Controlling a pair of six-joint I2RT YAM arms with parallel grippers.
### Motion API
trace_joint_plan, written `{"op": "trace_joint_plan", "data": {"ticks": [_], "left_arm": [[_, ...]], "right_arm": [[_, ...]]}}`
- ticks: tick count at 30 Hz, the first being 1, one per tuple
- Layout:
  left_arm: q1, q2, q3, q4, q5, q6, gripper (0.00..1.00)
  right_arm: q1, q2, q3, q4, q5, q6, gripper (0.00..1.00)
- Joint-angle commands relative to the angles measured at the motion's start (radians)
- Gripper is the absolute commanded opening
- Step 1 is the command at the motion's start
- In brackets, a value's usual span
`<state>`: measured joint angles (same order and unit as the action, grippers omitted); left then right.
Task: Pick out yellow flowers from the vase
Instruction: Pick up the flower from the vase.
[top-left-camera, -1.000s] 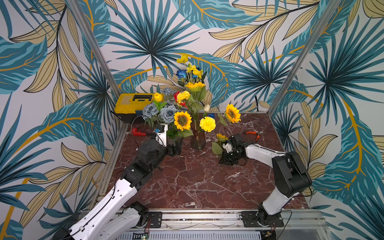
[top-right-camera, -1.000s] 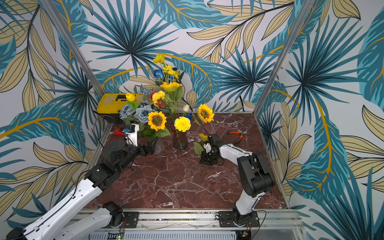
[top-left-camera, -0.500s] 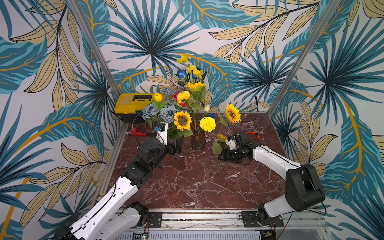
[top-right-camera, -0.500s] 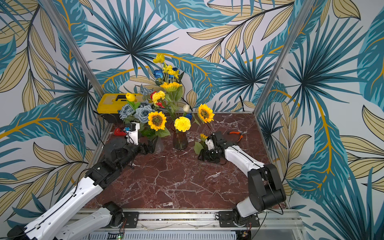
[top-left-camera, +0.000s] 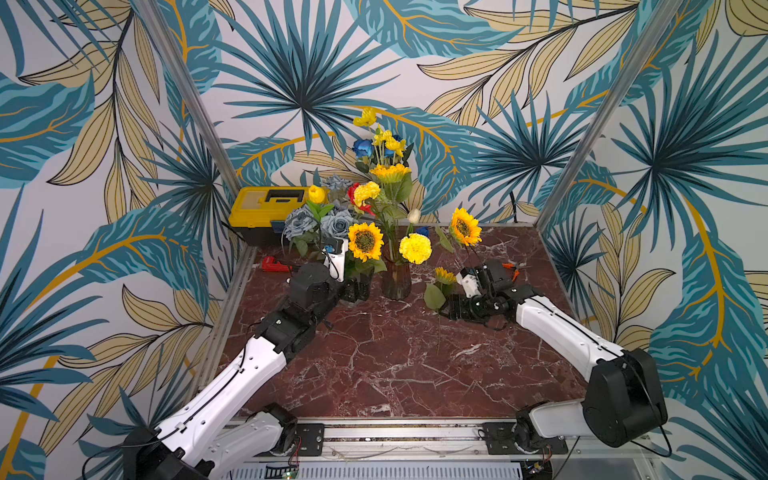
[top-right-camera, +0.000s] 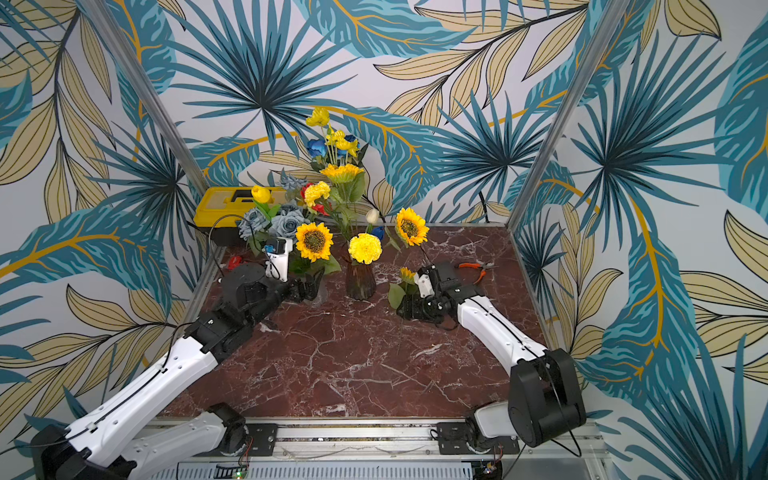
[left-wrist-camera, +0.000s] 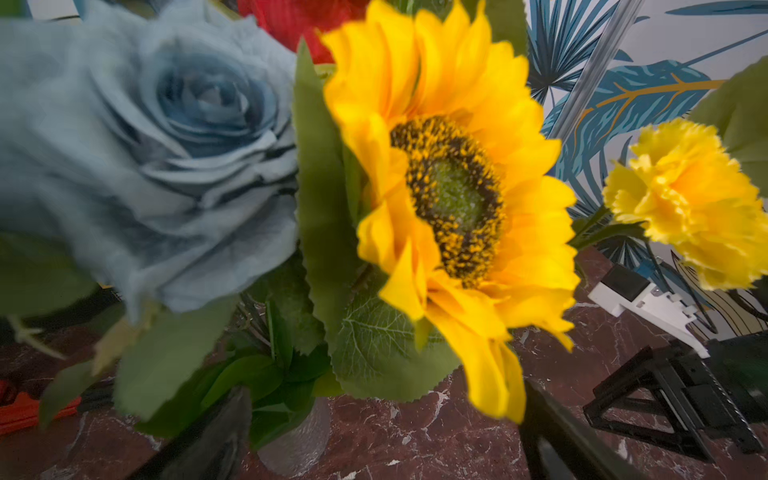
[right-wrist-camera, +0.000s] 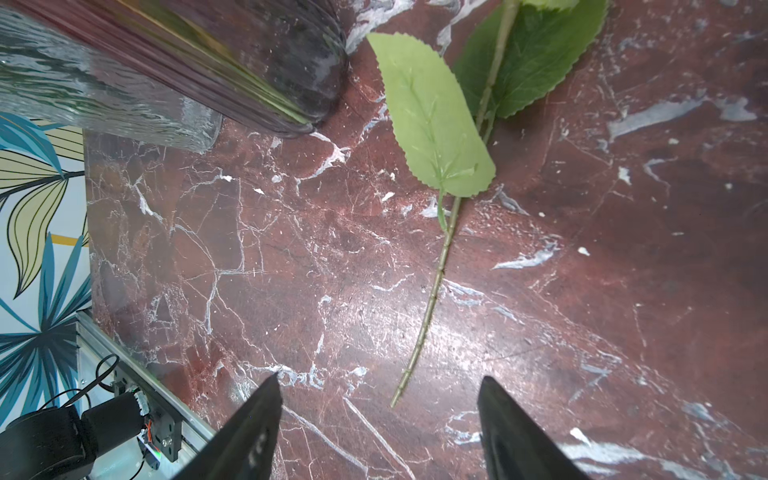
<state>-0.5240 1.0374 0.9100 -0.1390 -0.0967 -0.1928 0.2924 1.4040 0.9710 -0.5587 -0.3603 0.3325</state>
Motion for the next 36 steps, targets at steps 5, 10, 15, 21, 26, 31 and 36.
{"op": "trace_joint_plan", "data": {"ticks": [5, 10, 15, 21, 26, 31, 36], "left_arm": [[0.002, 0.031, -0.052, 0.240, -0.061, 0.084, 0.99], [0.002, 0.076, -0.106, 0.426, -0.147, 0.157, 0.99], [0.001, 0.151, -0.090, 0.505, -0.130, 0.194, 0.99], [0.002, 0.223, -0.085, 0.603, -0.154, 0.226, 1.00], [0.001, 0.272, -0.087, 0.694, -0.233, 0.266, 0.99], [0.002, 0.307, -0.073, 0.749, -0.264, 0.302, 0.99], [0.002, 0.337, -0.058, 0.775, -0.286, 0.333, 0.99]], "right_arm": [[-0.002, 0.009, -0.034, 0.012, -0.043, -0.006, 0.78], [-0.003, 0.016, -0.052, 0.041, -0.055, 0.003, 0.78], [-0.002, 0.031, -0.063, 0.051, -0.069, 0.004, 0.78], [-0.002, 0.033, -0.060, 0.048, -0.073, -0.002, 0.78], [-0.002, 0.045, -0.058, 0.057, -0.081, 0.002, 0.78], [-0.002, 0.062, -0.059, 0.061, -0.090, 0.002, 0.78], [-0.002, 0.069, -0.057, 0.059, -0.092, -0.001, 0.78]]}}
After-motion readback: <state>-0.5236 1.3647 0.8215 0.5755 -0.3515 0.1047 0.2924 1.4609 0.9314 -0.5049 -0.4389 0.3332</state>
